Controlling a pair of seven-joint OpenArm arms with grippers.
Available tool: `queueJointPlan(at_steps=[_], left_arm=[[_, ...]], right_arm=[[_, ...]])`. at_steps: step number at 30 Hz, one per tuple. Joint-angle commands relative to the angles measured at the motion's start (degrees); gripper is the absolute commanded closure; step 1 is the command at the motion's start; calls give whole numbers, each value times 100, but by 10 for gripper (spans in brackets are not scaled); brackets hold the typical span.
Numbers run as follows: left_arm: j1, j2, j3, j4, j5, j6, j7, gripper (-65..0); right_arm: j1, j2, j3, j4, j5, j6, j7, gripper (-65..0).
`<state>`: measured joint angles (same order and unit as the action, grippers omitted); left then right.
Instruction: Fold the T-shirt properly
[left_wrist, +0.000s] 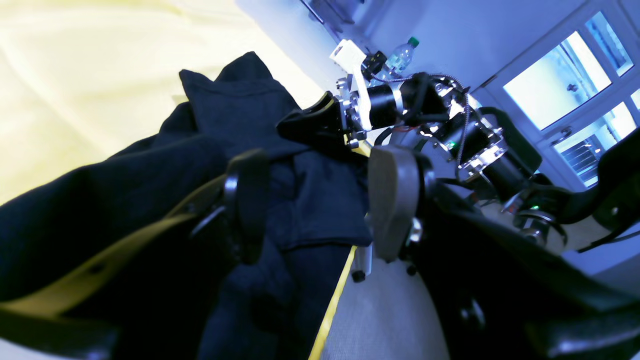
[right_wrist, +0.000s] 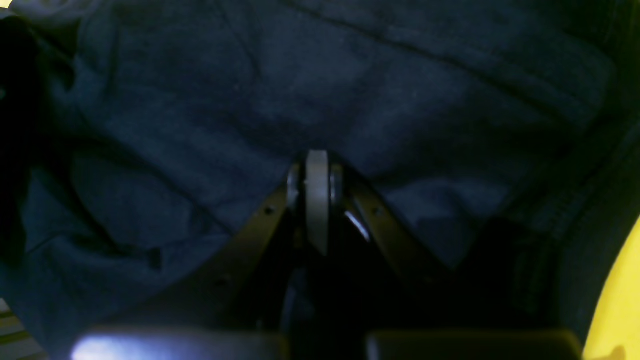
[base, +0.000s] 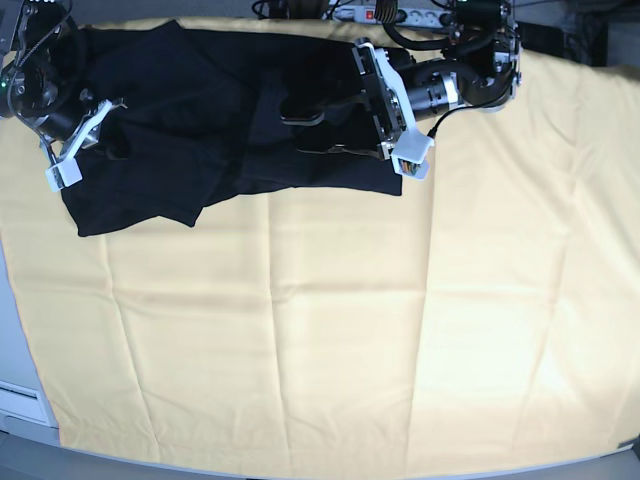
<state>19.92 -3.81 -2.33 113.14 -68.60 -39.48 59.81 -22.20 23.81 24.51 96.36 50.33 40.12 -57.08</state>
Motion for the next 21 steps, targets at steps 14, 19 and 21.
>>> queueJointPlan(at_steps=[14, 19, 21], left_arm=[[-55, 15, -984, 199, 1786, 267, -348, 0], [-55, 15, -446, 199, 2549, 376, -350, 0], [-55, 15, -190, 197, 3053, 487, -376, 0]], right_arm=[[-2, 111, 22, 39, -63, -12, -98, 0], [-2, 111, 22, 39, -66, -12, -103, 0], [0, 111, 22, 39, -66, -12, -98, 0]])
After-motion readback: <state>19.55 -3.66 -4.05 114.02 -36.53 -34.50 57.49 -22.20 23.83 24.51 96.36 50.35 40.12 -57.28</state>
